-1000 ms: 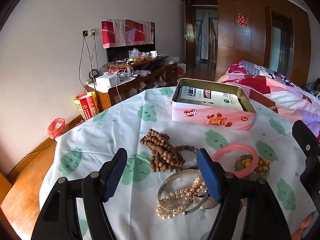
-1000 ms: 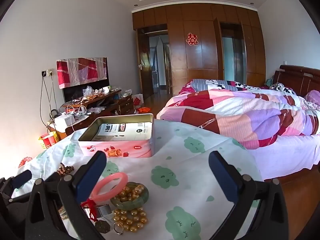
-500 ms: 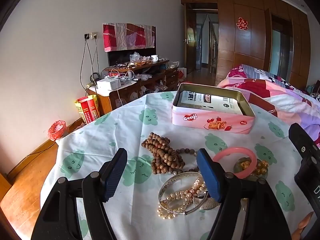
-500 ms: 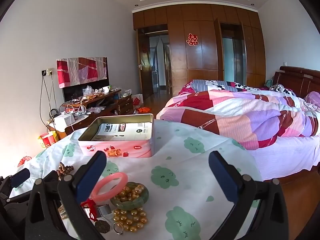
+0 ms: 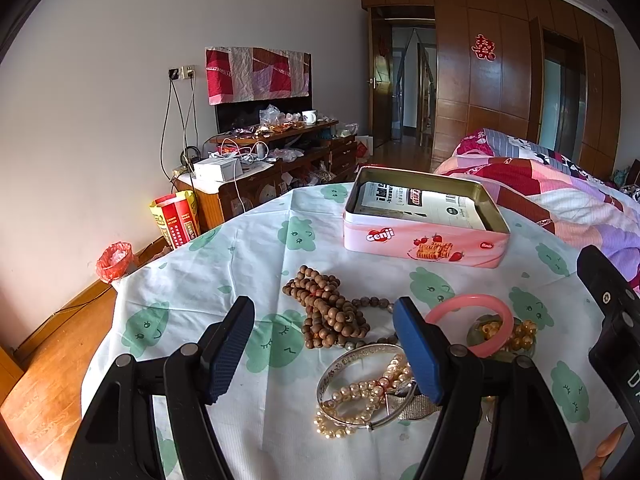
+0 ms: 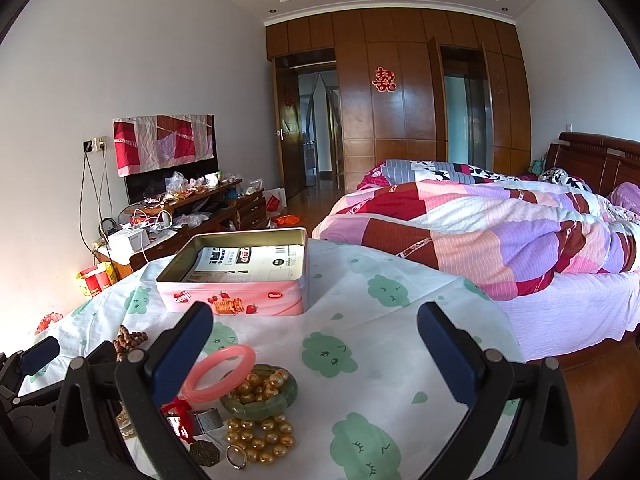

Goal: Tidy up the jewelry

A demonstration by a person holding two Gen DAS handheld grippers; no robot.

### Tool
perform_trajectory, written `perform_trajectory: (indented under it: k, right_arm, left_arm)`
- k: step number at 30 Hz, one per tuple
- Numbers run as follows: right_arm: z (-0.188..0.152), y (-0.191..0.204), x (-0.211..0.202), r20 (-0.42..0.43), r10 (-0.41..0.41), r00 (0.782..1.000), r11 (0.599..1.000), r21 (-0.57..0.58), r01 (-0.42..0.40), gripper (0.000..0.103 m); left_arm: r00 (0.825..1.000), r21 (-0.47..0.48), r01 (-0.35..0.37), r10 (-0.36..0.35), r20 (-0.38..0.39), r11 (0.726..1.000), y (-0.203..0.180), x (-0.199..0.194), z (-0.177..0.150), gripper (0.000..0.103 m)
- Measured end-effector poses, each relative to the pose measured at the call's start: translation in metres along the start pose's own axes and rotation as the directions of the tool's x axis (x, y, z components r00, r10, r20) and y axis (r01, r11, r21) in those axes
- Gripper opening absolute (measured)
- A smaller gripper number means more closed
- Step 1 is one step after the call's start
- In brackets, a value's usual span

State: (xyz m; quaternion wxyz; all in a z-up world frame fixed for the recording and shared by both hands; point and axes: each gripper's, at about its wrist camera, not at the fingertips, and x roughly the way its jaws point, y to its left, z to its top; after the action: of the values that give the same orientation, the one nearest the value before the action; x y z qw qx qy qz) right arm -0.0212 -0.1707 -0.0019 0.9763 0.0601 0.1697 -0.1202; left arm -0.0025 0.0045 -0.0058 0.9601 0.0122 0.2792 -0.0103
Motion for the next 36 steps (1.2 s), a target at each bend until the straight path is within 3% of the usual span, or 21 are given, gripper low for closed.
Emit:
perform_trajectory:
  k: [36]
  right_arm:
    - [0.0018,-0.0008,-0.0015,0.009,-0.002,1.000,1.000,-0.001,0.002,0.103]
  left_arm:
    - [0.999,-0.003,0.006,-0.005,0.044,1.000,0.0001,-0.0093,0.0013,0.072]
